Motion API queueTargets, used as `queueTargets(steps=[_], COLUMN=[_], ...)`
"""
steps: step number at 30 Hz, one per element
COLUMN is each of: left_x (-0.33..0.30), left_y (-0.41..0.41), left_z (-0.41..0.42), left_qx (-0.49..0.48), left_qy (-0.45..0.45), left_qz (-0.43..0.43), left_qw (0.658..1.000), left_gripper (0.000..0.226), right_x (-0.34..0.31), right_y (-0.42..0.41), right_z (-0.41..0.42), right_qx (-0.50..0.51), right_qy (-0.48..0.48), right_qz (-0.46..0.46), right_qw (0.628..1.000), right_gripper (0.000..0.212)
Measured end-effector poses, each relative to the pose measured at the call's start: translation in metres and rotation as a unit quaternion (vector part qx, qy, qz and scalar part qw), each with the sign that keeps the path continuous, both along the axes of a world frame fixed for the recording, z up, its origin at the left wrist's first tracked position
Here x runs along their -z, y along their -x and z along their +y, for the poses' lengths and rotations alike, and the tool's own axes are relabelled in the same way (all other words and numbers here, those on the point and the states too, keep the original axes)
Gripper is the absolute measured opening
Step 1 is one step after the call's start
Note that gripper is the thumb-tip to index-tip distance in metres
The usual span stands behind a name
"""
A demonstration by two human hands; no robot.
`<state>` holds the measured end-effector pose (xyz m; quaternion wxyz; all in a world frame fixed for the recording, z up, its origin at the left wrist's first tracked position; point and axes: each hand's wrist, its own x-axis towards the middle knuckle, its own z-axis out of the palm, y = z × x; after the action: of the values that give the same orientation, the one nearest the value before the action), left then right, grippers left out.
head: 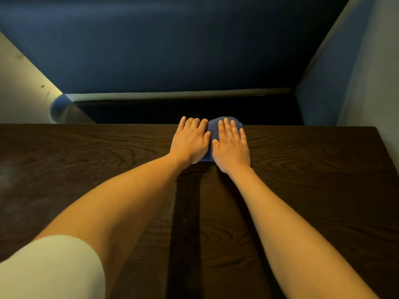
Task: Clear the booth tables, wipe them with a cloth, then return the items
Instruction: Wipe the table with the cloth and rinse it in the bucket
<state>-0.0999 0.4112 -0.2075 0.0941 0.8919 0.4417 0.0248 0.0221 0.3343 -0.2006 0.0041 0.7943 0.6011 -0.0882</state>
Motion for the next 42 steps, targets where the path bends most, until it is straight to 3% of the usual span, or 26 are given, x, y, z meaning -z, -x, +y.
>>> queueTargets(steps=[8,19,42], left_x=[0.002,-0.005,-0.016], left_y=[0.051,0.118,0.226], left_z=[-0.006,-0.050,-0.223], left_qx=[0.006,0.005,0.074], left_qy=[0.010,0.048,0.116], left_qz=[0.043,0.027,0.058], left_qw=[0.999,0.998,0.989], left_gripper=[0.060,0.061,0.068], right_x=[0.002,-0.006,-0.005], right_y=[0.051,0.114,0.240], right_z=[-0.008,-0.048,-0.242], right_qx=[0.015,0.013,0.113], right_qy=[-0.007,0.019,0.013], right_qz=[0.009,0.022,0.025], right_qw=[1.000,0.999,0.993], right_gripper=[0.061,0.061,0.061])
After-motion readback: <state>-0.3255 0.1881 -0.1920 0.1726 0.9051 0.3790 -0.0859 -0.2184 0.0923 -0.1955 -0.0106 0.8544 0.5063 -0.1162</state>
